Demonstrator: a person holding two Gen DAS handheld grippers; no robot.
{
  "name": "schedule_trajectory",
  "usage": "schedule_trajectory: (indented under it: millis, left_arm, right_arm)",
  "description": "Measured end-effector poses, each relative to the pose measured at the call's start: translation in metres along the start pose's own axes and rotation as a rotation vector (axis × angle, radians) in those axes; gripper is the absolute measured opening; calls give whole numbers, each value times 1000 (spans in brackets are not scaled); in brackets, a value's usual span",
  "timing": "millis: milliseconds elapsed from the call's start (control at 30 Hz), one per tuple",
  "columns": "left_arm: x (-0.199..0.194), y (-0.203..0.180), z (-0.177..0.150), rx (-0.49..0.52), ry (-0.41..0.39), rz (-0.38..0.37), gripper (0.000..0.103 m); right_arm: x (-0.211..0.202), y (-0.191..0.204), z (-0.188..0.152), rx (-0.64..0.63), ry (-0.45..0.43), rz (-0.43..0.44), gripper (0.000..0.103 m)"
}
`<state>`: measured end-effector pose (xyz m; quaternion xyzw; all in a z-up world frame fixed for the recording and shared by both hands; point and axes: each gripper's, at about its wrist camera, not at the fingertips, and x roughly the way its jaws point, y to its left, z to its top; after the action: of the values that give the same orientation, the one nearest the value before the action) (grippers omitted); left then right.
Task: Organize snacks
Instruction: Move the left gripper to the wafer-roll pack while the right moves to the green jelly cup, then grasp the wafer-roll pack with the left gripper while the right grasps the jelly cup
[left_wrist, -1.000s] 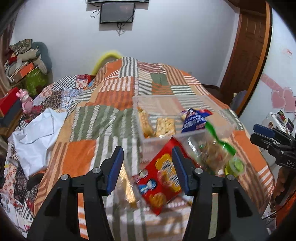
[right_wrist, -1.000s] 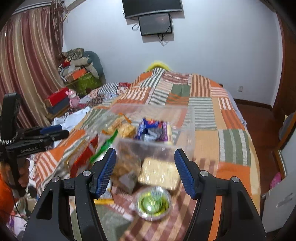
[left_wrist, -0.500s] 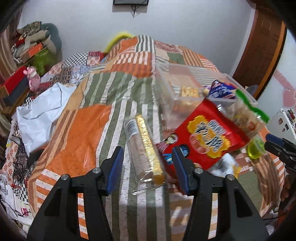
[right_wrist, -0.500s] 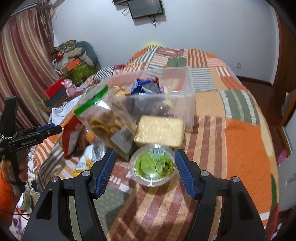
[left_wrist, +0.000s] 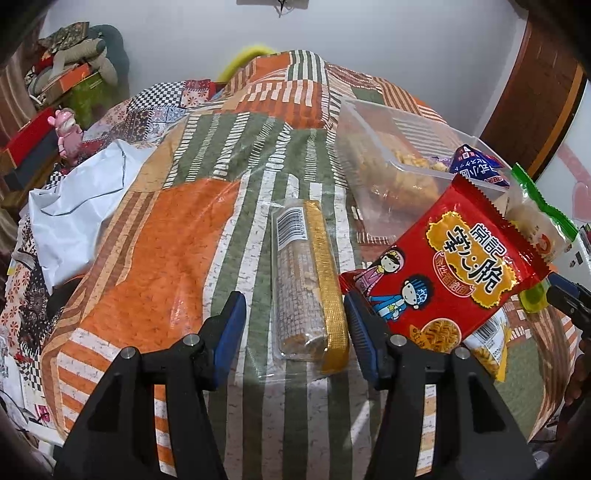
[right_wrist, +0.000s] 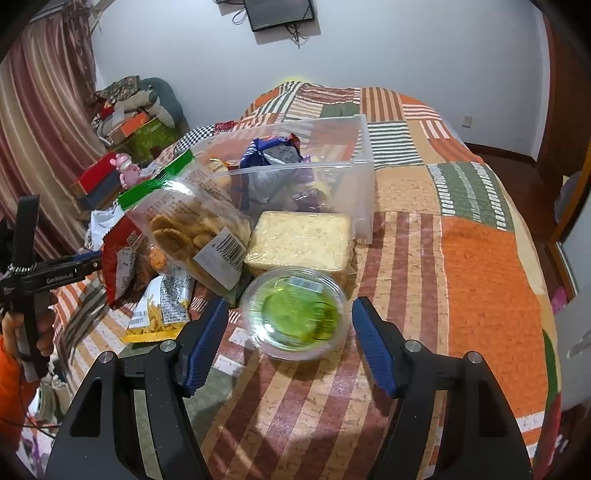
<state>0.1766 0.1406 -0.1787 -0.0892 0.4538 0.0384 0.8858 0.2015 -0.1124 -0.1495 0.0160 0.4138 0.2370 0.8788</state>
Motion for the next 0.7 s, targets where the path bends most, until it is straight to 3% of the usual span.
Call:
schedule_trajectory:
  millis: [300, 400, 500, 700]
  left_arm:
    - [32, -5, 13, -2, 9, 19, 54]
    - [35, -3, 13, -5, 1, 5, 50]
    - [36, -1, 11, -6, -5, -12, 39]
    - [26, -6, 4, 25, -29, 17, 37]
  right_arm:
    - [9, -4, -3, 24, 29, 25, 67]
    - [10, -1, -4, 14, 27, 22, 67]
    - [12, 2, -4, 8, 26, 29, 55]
    - [10, 7, -4, -20, 9, 8, 45]
